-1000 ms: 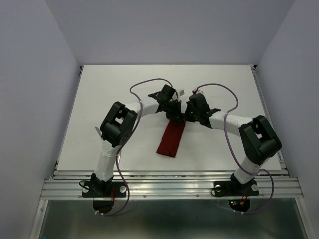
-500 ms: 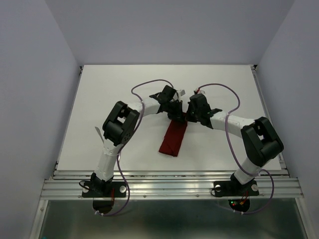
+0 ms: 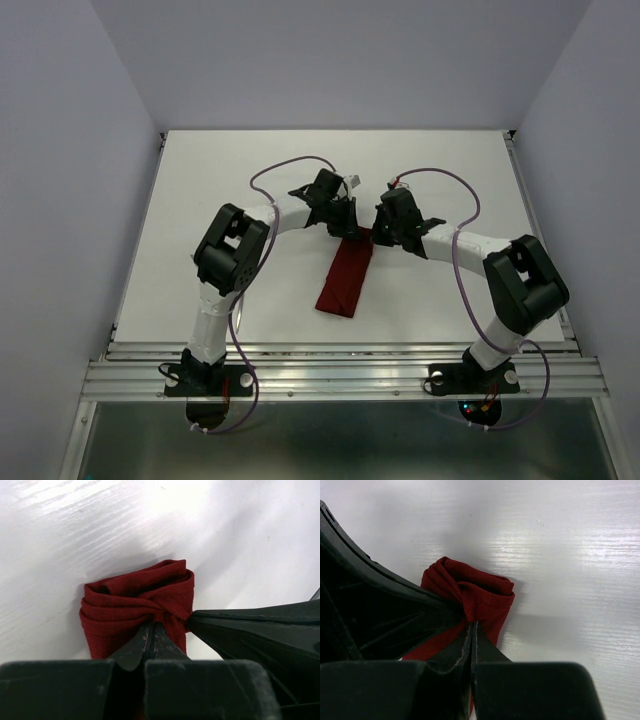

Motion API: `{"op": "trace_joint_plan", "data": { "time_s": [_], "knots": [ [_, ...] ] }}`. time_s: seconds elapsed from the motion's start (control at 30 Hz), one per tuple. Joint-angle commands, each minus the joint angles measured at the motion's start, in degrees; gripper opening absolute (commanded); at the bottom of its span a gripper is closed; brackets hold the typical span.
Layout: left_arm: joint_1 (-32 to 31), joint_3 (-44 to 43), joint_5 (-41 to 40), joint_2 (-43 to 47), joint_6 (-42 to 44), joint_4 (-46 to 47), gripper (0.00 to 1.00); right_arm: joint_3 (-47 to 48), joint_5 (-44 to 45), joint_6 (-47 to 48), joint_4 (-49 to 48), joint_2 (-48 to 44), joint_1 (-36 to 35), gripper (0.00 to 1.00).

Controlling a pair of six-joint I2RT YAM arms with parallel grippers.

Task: Fold the napkin into a case and place the utensils inside
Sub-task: Stuff the top corner of the smaller-rectangle-folded napkin into the folded napkin.

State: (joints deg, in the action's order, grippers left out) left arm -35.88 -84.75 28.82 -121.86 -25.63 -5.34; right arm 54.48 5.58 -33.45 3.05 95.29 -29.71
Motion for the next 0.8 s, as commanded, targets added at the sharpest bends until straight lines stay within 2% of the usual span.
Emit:
{"op": "trace_joint_plan", "data": {
  "time_s": [0.0, 0.77],
  "knots": [
    [0.28, 1.17, -0.17, 4.44, -0.21, 1.92, 0.00, 0.01, 0.13, -0.30, -0.85, -1.86, -0.34, 0.01],
    [0.28, -0.50, 3.96, 1.98, -2.93, 4.90, 0.00, 0.72, -0.49, -0.65, -0.85, -1.86, -0.34, 0.01]
  ]
}}
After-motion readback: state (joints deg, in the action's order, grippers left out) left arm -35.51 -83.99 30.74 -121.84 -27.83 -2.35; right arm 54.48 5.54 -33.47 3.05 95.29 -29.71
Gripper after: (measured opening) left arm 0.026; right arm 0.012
